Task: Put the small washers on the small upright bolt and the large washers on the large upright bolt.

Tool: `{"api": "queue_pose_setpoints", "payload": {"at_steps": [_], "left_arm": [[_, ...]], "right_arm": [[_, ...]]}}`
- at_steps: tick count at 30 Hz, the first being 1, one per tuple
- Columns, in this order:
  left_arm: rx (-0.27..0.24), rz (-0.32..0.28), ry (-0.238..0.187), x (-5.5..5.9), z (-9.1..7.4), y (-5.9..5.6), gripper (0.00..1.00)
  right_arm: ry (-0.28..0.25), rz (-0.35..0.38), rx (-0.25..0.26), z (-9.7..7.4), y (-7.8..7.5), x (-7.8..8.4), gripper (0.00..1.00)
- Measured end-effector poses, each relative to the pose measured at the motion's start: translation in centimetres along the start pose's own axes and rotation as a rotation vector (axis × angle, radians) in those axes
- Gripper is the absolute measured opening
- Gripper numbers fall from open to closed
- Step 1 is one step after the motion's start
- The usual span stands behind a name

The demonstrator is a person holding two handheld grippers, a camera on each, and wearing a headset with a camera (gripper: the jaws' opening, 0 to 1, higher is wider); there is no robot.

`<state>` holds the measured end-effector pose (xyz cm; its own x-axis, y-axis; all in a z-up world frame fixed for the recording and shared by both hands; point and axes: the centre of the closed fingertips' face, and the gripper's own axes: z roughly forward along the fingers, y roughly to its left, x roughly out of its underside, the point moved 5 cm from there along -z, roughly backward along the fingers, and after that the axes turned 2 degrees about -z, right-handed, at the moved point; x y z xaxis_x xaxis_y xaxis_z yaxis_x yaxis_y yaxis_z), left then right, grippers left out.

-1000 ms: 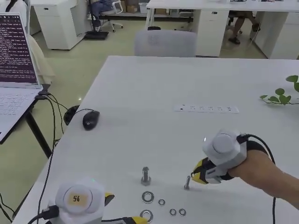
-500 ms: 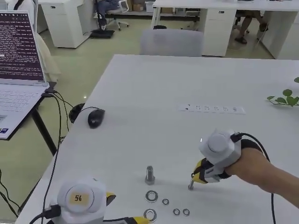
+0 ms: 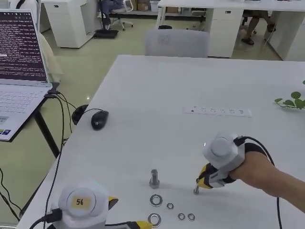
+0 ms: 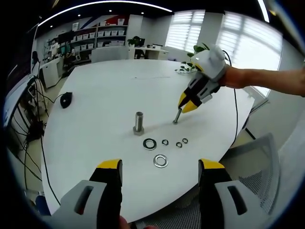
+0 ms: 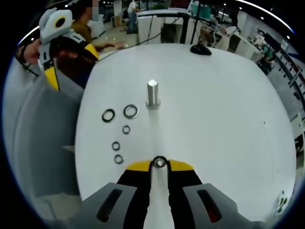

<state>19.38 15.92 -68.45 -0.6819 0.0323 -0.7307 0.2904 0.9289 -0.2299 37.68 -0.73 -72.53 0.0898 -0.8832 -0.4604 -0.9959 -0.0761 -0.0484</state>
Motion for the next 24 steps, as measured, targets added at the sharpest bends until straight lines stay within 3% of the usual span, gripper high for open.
{"api": "queue_pose_setpoints", "payload": {"at_steps": [14,24], "left_arm": [[-0.011,-0.007,0.001,0.3,-0.3,0.4,0.64],[-0.018,-0.009,0.001,0.4,-0.6,0.5,0.64]], "right_arm": [[0.04,0.015,-0.024,2.7,0.1,1.1,0.14],[0.038,0.055,-0.034,4.2,0.5,2.2,0.15]]}}
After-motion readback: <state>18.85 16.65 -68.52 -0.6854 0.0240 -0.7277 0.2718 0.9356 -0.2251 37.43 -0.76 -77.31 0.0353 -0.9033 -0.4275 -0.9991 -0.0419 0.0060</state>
